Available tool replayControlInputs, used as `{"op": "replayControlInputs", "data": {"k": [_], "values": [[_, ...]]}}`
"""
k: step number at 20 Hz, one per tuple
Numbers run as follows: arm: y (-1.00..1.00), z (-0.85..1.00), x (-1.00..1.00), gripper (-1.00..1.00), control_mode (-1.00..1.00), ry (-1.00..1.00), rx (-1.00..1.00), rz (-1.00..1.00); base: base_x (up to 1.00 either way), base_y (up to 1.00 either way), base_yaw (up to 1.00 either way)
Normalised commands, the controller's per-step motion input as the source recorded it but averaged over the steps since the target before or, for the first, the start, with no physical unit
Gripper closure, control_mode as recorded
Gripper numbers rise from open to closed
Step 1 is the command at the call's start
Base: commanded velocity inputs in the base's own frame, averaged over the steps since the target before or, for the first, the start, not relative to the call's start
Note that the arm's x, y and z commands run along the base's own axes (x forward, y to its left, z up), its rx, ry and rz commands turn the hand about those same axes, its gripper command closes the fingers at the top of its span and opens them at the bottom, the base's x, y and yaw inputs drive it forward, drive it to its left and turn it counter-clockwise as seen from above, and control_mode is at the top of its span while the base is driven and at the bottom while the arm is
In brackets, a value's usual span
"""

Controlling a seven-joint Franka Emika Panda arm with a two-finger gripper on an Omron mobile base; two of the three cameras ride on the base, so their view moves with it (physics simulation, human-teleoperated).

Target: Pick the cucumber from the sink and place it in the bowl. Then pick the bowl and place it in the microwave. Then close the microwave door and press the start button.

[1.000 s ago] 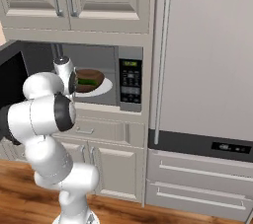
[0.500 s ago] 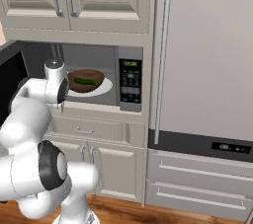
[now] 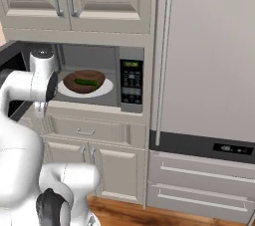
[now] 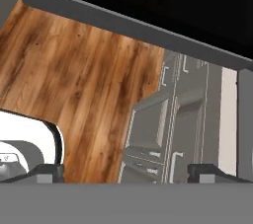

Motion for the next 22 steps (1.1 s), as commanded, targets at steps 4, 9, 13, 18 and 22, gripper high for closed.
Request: {"op": "replayControlInputs", "data": {"k": [4,9,13,18,22], "values": [[0.00,0.65,-1.00,-1.00,-1.00,0.16,0.08,0.11,0.00,0.00,0.00],[0.00,0.55,-1.00,-1.00,-1.00,0.08,0.03,0.07,0.00,0.00,0.00],[-0.07,0.67,-1.00,-1.00,-1.00,0.00,0.03,0.01,0.00,0.00,0.00],[-0.07,0.74,-1.00,-1.00,-1.00,-0.13,0.01,0.10,0.00,0.00,0.00],[0.00,0.45,-1.00,-1.00,-1.00,-0.13,0.00,0.05,0.00,0.00,0.00]]}}
